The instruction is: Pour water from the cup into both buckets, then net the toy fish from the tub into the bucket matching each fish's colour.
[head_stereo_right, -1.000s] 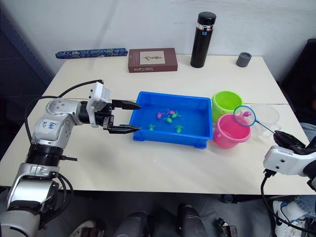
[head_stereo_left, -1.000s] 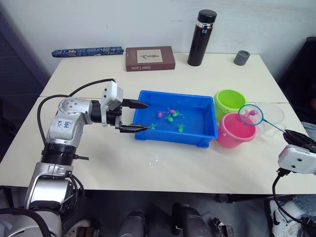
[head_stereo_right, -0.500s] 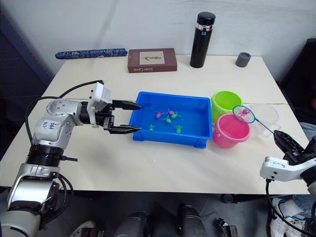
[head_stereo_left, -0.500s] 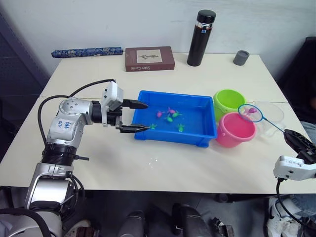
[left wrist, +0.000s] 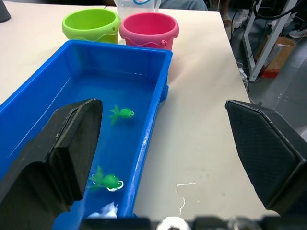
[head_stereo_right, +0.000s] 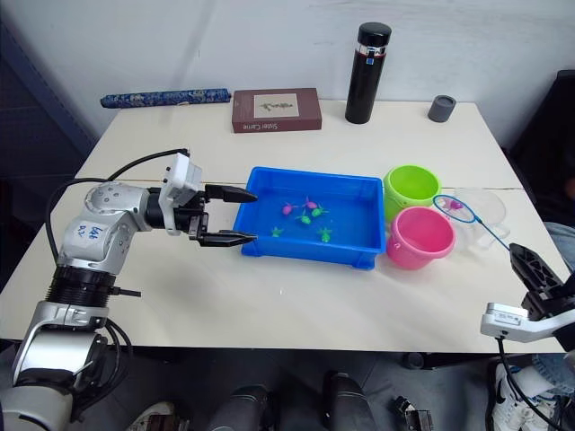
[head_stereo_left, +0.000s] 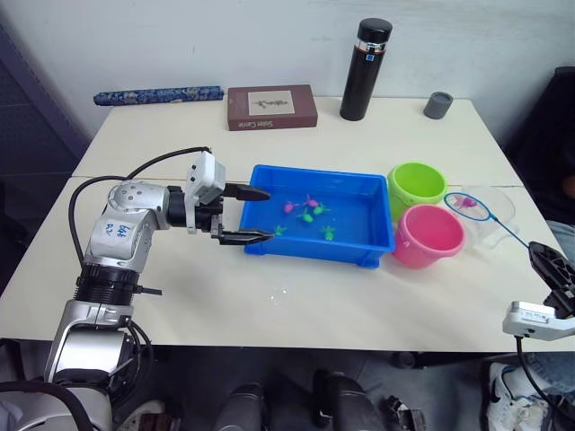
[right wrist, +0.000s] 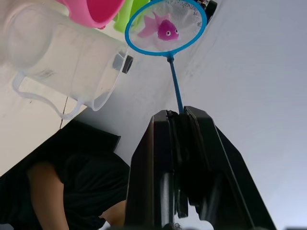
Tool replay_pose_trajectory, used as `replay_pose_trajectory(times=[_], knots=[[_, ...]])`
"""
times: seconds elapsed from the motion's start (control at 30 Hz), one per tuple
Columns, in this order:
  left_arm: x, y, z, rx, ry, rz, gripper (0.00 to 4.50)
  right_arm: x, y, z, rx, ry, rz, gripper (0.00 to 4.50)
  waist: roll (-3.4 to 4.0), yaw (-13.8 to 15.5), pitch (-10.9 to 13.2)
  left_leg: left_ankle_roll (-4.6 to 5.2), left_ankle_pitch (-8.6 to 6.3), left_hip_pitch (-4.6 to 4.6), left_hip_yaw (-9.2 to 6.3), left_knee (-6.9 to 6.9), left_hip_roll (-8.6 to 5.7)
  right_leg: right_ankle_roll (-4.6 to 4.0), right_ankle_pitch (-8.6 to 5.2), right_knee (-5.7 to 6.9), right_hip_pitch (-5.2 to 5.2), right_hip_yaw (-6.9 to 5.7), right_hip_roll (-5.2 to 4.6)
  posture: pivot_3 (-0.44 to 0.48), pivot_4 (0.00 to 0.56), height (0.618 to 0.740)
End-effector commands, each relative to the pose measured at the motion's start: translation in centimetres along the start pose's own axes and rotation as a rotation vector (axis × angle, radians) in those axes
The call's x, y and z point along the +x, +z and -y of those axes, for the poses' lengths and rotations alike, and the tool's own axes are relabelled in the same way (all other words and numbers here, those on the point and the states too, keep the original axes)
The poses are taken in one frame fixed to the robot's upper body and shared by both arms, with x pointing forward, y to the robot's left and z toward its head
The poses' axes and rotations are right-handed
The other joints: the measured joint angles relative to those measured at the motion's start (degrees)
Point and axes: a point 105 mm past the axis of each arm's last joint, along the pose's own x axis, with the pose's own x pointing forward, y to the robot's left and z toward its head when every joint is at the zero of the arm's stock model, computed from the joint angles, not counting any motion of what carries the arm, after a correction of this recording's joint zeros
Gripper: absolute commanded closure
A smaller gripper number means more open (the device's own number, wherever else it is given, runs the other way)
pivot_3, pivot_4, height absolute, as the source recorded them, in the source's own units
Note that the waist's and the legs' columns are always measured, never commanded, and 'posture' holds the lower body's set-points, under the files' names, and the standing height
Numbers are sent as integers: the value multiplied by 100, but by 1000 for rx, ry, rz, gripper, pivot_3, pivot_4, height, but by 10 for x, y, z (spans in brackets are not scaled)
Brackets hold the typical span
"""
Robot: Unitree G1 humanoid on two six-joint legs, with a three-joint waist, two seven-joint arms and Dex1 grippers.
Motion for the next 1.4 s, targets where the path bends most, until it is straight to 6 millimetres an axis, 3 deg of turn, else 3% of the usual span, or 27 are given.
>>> replay_pose_trajectory(times=[0.03, 0.43, 0.77, 0.9, 1.07, 1.23, 1.4], knots=[[-3, 13, 1, 51, 8, 27, 67, -1, -7, 8, -42, -48, -21, 4500, 0, -3, 0, 0, 0, 0, 0, 0, 0, 0, 0, 1, 0, 0, 0, 0, 150, 740], [-4, 11, 1, 45, 13, 28, 67, 1, -6, 12, -17, -97, -20, 4500, 0, -3, 0, 0, 0, 1, 0, -2, 0, 0, 0, 0, 1, 1, 1, 0, 150, 740], [-20, 11, -8, 23, 103, 36, 67, 53, 5, 56, 253, -130, 131, 4500, 0, -134, 0, 1, 2, 8, 2, -3, 6, -1, 0, 3, 3, 2, 4, 0, 150, 740], [-33, 10, -13, 13, 174, 34, 67, 78, 28, 76, 619, -60, 229, 4500, -2, -141, 1, 2, 2, 8, 2, -3, 10, -1, 0, 5, 4, 0, 5, 0, 150, 740], [-48, 7, -15, -4, 254, 23, 67, 96, 47, 98, 939, 37, 344, 4500, -2, -130, 0, 3, 2, 8, 0, -1, 12, -1, 0, 5, 5, -3, 2, 0, 150, 740], [-67, 7, -10, -11, 351, 5, 67, 120, 80, 106, 1459, 442, 440, 4500, -2, -135, 0, 3, 1, 6, -12, 5, 13, -1, 0, 5, 4, -6, -8, 0, 150, 740], [-72, 7, -5, -13, 389, -12, 67, 136, 90, 110, 1618, 622, 380, 4500, -2, -89, 0, 1, 0, -1, -27, 1, 13, -6, -2, 2, -1, -18, -16, 0, 150, 740]])
